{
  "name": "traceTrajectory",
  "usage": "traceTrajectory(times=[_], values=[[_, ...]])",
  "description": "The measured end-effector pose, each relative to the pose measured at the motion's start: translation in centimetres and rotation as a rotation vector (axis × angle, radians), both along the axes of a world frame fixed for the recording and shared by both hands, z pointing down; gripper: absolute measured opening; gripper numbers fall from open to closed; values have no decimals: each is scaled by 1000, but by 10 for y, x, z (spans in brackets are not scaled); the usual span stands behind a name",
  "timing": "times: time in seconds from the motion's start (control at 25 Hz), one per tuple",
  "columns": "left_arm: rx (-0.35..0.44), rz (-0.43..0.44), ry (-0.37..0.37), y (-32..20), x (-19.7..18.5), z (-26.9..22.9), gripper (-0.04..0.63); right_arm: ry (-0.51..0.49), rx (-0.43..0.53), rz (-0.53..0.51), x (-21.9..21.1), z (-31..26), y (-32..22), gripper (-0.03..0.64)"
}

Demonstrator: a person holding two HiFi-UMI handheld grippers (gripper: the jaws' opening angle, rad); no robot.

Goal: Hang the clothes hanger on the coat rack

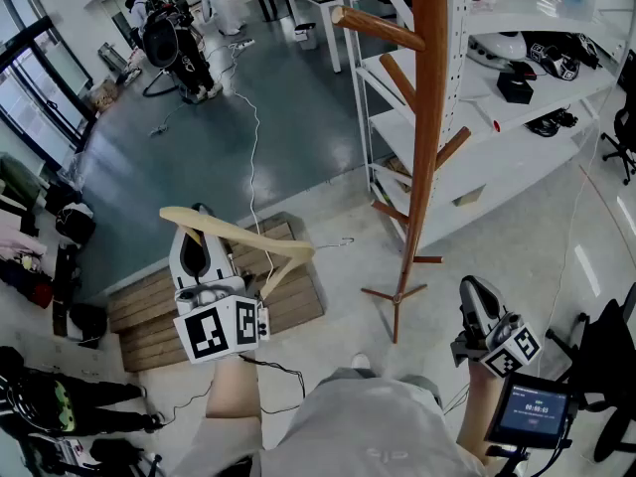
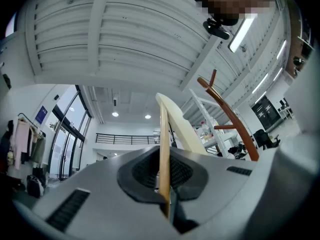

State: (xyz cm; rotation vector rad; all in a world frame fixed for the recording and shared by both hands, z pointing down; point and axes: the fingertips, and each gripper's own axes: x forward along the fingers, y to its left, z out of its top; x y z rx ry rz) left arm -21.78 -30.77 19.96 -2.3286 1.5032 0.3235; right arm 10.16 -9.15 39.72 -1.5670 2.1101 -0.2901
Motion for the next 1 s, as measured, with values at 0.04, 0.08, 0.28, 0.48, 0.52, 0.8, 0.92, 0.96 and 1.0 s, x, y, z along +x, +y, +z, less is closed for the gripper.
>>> traceTrajectory(times=[0.04, 0.08, 0.28, 0.48, 0.52, 0.8, 0.92, 0.96, 1.0], values=[[10, 9, 16, -2, 3, -10, 3, 12, 4, 5, 7, -5, -1, 12], [20, 19, 32, -4, 6, -21, 3, 24, 9, 9, 15, -11, -3, 12], [110, 42, 111, 0, 18, -92, 3, 80, 40, 6, 49, -39, -12, 12], [198, 19, 143, 7, 13, -180, 3, 92, 87, -6, 65, -65, -32, 12], [217, 9, 139, 10, 11, -197, 3, 91, 90, -22, 62, -69, -34, 12], [295, -60, 98, 16, 48, -271, 3, 102, 74, -151, 60, -71, -75, 12], [311, -66, 102, 20, 57, -291, 3, 157, 56, -264, 33, -85, -90, 12], [325, -77, 98, 23, 59, -297, 3, 174, 58, -301, 22, -92, -94, 12], [340, -93, 91, 25, 60, -303, 3, 183, 65, -331, 14, -100, -97, 12]])
